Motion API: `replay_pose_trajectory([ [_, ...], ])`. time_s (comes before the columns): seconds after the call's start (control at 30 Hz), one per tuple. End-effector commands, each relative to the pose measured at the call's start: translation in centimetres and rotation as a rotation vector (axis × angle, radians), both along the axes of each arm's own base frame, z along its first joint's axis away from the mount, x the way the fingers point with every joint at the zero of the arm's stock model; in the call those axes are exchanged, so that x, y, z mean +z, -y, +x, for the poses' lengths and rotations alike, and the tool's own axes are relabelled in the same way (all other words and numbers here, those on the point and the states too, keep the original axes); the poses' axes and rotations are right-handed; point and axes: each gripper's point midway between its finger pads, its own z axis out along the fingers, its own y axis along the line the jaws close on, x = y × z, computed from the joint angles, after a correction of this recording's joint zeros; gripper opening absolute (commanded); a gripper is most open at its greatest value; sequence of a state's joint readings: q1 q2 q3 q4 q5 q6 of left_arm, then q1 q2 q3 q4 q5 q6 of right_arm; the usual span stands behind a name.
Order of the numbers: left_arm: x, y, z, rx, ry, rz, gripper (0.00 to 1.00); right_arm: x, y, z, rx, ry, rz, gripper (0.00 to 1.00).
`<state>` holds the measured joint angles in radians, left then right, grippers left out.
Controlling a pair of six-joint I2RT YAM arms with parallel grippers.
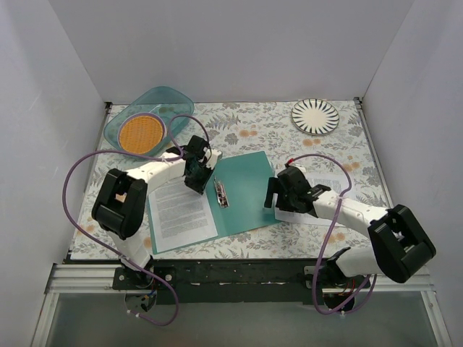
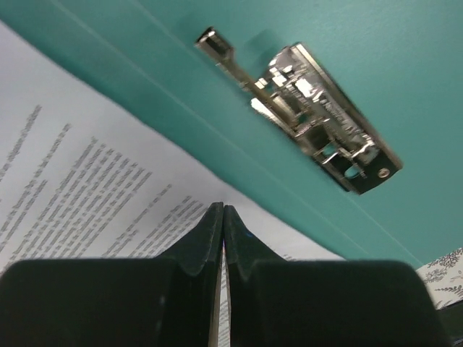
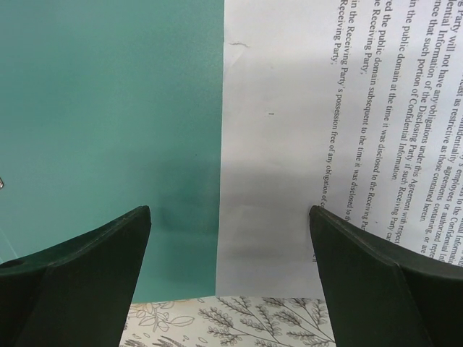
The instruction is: Put the files into the folder
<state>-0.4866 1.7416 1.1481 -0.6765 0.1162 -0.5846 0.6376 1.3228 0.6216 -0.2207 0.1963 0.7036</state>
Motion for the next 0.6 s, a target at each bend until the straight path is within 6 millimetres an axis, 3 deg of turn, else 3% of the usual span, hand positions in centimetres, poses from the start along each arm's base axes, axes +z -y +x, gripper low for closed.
replay_pose_trajectory([
  [0.0, 0.8, 0.9, 0.8, -0.007, 0.039, -0.024, 0.0, -1.6, -2.0, -1.9, 0.108, -0.087, -0.006, 0.98],
  [0.27, 0.0, 0.8, 0.7, -0.018, 0.029, -0.009, 0.0, -0.7, -4.2, -2.0, 0.213, -0.042, -0.08, 0.98],
  [0.57, -1.5, 1.0, 1.1, -0.021, 0.013, 0.006, 0.0, -0.2, -5.2, -2.4, 0.284, 0.0, -0.132, 0.98],
])
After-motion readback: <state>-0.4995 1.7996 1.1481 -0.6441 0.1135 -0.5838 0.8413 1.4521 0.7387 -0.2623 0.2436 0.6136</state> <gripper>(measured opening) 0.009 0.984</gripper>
